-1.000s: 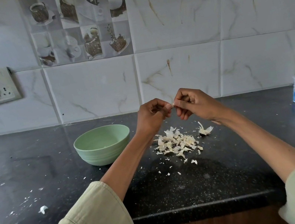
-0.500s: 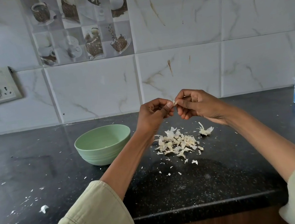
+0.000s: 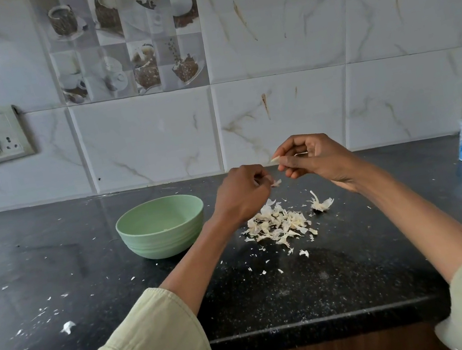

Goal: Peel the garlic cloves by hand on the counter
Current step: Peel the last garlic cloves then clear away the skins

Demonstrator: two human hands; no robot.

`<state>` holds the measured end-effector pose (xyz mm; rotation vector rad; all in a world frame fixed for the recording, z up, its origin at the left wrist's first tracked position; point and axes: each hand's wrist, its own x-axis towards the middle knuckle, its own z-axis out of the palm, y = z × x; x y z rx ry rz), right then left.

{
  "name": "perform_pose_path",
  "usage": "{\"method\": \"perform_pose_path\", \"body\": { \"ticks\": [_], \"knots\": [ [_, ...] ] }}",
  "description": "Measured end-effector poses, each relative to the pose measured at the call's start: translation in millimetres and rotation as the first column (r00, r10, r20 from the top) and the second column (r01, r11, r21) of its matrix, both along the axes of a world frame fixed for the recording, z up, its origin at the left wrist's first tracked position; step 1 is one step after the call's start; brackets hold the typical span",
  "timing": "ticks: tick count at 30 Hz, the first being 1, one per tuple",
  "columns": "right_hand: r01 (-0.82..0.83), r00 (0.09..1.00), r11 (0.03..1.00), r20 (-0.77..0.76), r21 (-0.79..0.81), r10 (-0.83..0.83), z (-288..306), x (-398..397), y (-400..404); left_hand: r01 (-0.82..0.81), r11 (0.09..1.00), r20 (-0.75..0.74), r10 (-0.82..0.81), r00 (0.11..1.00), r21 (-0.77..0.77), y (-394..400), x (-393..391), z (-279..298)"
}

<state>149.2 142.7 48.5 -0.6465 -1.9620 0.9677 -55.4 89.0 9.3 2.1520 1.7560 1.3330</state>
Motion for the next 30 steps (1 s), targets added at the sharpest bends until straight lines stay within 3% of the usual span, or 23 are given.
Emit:
{"method": "perform_pose_path", "body": {
  "ticks": [4,11,19,30],
  "knots": [
    [0.018,1.000,0.999,0.022,0.038,-0.019,0.4,1.7,-2.3,0.046,0.998,-0.025,-0.045,0.999,0.030,-2.7,-1.7,2.8],
    [0.071,0.996,0.994,0.052,0.085,-0.076,0.2,-0.1,-2.8,0.094,0.985,0.210,-0.124,0.970,0.145,-2.6,-2.5,9.5],
    [0.103,0.989,0.983,0.094,0.153,-0.119,0.5,-2.2,-5.6,0.158,0.974,0.303,-0.202,0.931,0.165,-6.9,0.6,13.4],
    [0.235,0.944,0.823,0.079,0.517,-0.319,-1.0,-9.6,-15.0,0.143,0.980,0.388,-0.188,0.902,0.141,-11.4,4.5,11.1]
  ]
}}
